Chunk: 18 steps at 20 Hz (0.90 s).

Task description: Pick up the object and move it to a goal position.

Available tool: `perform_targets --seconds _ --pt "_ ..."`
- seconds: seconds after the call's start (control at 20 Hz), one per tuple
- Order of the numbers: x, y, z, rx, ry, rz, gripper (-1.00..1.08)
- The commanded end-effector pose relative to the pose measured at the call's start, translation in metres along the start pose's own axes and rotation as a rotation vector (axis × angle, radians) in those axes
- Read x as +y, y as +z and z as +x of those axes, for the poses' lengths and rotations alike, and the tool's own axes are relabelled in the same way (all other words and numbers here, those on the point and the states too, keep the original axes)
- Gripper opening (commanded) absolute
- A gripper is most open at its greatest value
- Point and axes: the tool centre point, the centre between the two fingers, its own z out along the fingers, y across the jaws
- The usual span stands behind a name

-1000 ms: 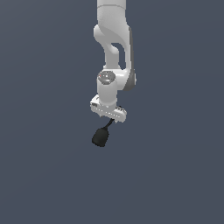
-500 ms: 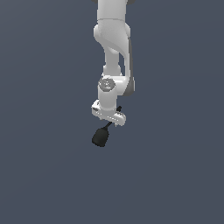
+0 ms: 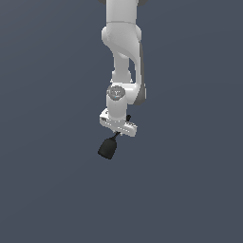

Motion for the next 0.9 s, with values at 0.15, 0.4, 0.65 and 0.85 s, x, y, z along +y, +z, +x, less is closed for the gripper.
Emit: perform_targets --seconds 0.15,0.4,0.65,0.85 --pt "0.000 0.000 0.000 0.000 0.000 0.000 -1.00" --pt "-0.004 -0.005 0.007 0.000 0.000 0.000 -1.00" --pt "-0.014 -0.017 0.022 0.000 0.001 0.000 -1.00" --pt "-0.025 -0.030 0.040 0.000 0.001 -0.001 -1.00"
